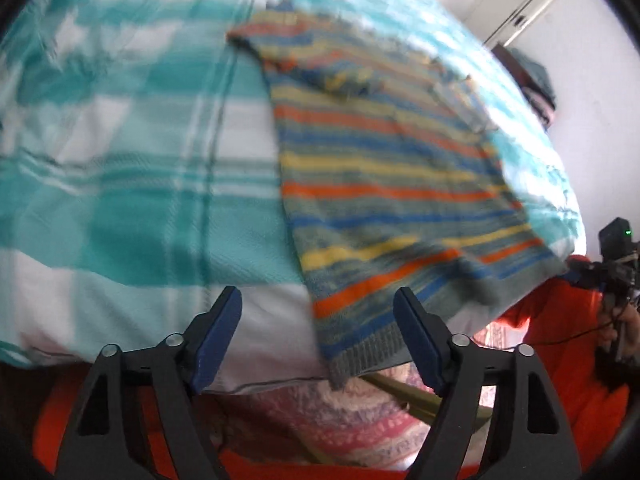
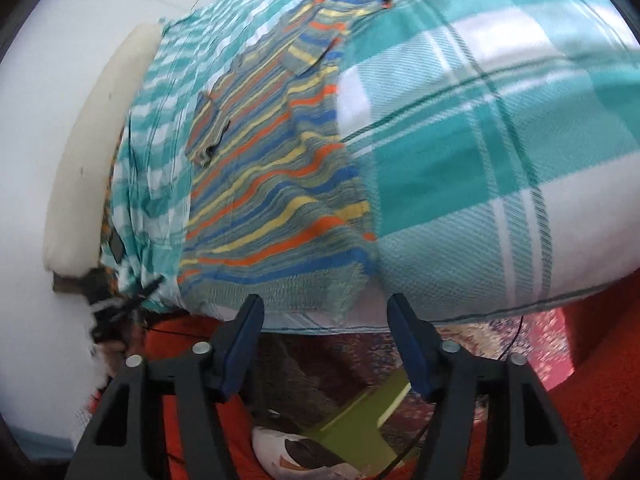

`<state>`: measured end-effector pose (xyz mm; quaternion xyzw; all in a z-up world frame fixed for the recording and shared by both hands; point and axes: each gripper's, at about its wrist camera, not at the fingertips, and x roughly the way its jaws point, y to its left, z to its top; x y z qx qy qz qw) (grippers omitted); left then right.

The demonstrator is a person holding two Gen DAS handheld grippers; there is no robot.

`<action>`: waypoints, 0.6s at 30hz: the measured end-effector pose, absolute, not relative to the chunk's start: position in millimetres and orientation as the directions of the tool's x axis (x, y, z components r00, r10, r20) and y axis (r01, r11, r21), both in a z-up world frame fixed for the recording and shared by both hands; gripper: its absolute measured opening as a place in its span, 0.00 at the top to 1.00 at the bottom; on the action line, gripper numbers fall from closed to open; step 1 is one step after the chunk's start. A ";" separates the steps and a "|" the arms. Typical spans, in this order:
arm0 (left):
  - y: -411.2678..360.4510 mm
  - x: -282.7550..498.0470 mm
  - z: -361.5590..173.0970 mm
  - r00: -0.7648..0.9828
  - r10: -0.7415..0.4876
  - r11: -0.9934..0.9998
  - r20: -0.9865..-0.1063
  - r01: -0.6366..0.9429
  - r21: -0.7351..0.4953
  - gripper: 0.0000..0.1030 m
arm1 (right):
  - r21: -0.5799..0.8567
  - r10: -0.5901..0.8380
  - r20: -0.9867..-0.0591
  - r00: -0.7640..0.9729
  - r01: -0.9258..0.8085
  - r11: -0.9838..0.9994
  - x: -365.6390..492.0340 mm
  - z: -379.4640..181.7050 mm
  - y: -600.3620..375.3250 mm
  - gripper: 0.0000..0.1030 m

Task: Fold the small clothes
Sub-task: 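Grasp the hem with the left gripper while the right gripper holds its own hem corner, then pull the hem outward with both grippers to unfold the sweater body flat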

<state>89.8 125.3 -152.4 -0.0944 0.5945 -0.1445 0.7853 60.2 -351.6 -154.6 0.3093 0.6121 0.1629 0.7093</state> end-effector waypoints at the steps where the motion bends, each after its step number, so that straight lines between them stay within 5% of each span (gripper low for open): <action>1: 119.0 87.0 -158.7 0.232 -0.331 0.943 -0.915 0.116 -0.312 0.26 | 0.646 0.614 -0.762 0.208 0.168 0.744 59.6 -157.7 -355.3 0.37; 3: 104.5 82.4 -164.6 0.230 -0.321 0.946 -0.919 0.130 -0.298 0.27 | 0.650 0.613 -0.759 0.219 0.214 0.729 58.8 -166.2 -362.9 0.37; 4: 99.0 82.1 -166.0 0.228 -0.328 0.943 -0.917 0.135 -0.303 0.39 | 0.658 0.618 -0.753 0.227 0.232 0.717 59.8 -170.5 -365.2 0.37; 5: 89.6 81.8 -166.8 0.204 -0.358 0.931 -0.911 0.149 -0.333 0.80 | 0.675 0.634 -0.738 0.233 0.233 0.700 61.8 -177.6 -364.5 0.38; 6: 85.1 83.2 -169.0 0.183 -0.373 0.925 -0.910 0.156 -0.347 0.97 | 0.684 0.645 -0.730 0.225 0.229 0.693 63.7 -182.1 -361.5 0.43; 7: 79.3 83.8 -167.2 0.169 -0.358 0.929 -0.919 0.167 -0.331 0.96 | 0.693 0.661 -0.721 0.208 0.229 0.684 66.1 -188.9 -357.8 0.52; 8: 76.9 83.4 -162.3 0.179 -0.335 0.934 -0.925 0.195 -0.300 0.97 | 0.703 0.679 -0.710 0.185 0.235 0.671 67.3 -195.1 -353.2 0.80; 9: 76.5 79.7 -151.8 0.195 -0.307 0.936 -0.931 0.236 -0.260 0.97 | 0.704 0.684 -0.709 0.171 0.233 0.672 67.4 -196.3 -349.8 0.96; 13: 102.7 76.5 -132.7 0.196 -0.236 0.952 -0.952 0.244 -0.185 0.98 | 0.645 0.635 -0.764 0.113 0.091 0.759 59.5 -162.4 -327.7 0.96; 18: 102.5 90.0 -170.1 0.081 -0.097 0.968 -0.992 0.239 -0.075 0.97 | 0.537 0.535 -0.844 0.041 0.035 0.843 56.0 -171.2 -303.9 0.96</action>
